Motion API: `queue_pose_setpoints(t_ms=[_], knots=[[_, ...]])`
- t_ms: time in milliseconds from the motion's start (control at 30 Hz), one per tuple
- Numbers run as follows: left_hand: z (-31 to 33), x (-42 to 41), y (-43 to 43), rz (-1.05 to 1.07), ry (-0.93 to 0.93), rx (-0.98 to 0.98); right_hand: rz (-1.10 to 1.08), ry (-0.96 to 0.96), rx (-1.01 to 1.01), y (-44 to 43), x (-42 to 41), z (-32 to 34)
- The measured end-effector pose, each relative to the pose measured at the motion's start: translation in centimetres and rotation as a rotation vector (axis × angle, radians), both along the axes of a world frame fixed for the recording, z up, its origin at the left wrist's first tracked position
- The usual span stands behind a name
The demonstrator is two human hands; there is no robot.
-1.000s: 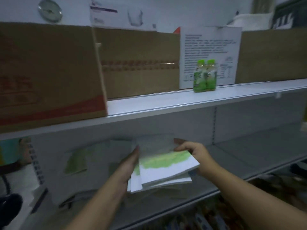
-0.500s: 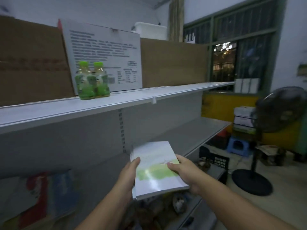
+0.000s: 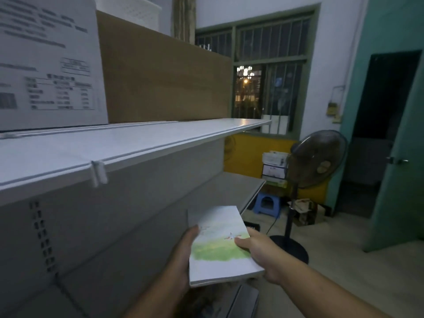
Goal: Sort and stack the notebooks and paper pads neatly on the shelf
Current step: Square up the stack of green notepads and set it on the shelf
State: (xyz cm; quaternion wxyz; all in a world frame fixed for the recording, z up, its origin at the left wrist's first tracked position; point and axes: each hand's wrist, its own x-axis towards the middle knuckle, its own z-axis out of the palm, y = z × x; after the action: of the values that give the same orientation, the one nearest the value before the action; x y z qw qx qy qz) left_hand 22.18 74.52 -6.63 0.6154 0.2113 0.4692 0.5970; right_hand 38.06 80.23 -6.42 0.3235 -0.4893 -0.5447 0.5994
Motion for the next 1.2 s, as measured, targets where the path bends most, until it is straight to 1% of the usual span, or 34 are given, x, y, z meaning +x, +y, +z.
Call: queue_pose_setpoints(t_ms=[100, 233, 333, 433, 567, 667, 800, 933, 1033, 1100, 1200], knots=[[-0.1, 0.7, 5.2, -0.086, -0.044, 0.006, -0.047, -0.04, 0.015, 4.6, 1.1, -0.1], [-1.3, 1.7, 11.4, -0.109, -0.078, -0.018, -0.108, -0.079, 0.022, 9.6, 2.5, -1.2], [-2.8, 2.7, 16.2, -0.05, 0.011, -0.052, -0.107, -0.093, 0.049, 13.9, 3.9, -1.7], [-3.9, 4.2, 20.8, -0.019, 0.045, -0.102, -0.05, -0.088, 0.077, 18.9, 5.5, -1.8], [-5.1, 6.5, 28.5, 0.1, 0.193, -0.132, -0.016, -0.102, 0.134, 26.0, 7.2, -2.6], [-3.8, 8.8, 32.3, 0.157, 0.242, -0.145, -0.03, -0.114, 0.122, 30.6, 8.6, -2.4], [-4.5, 11.0, 37.5, 0.273, 0.247, -0.162, 0.038, -0.109, 0.123, 37.6, 10.6, -1.2], [-6.1, 10.7, 42.2, 0.35, 0.348, -0.201, 0.083, -0.201, 0.057, 43.4, 9.8, -2.9], [-5.6, 9.7, 47.3, 0.365, 0.429, -0.185, 0.06, -0.223, 0.007, 48.8, 8.8, -4.2], [-5.3, 9.0, 50.6, 0.36, 0.484, -0.174, 0.035, -0.241, 0.018, 52.1, 8.4, -4.8], [-6.6, 8.5, 56.0, 0.321, 0.535, -0.184, -0.012, -0.259, 0.044, 56.1, 8.5, -4.7]])
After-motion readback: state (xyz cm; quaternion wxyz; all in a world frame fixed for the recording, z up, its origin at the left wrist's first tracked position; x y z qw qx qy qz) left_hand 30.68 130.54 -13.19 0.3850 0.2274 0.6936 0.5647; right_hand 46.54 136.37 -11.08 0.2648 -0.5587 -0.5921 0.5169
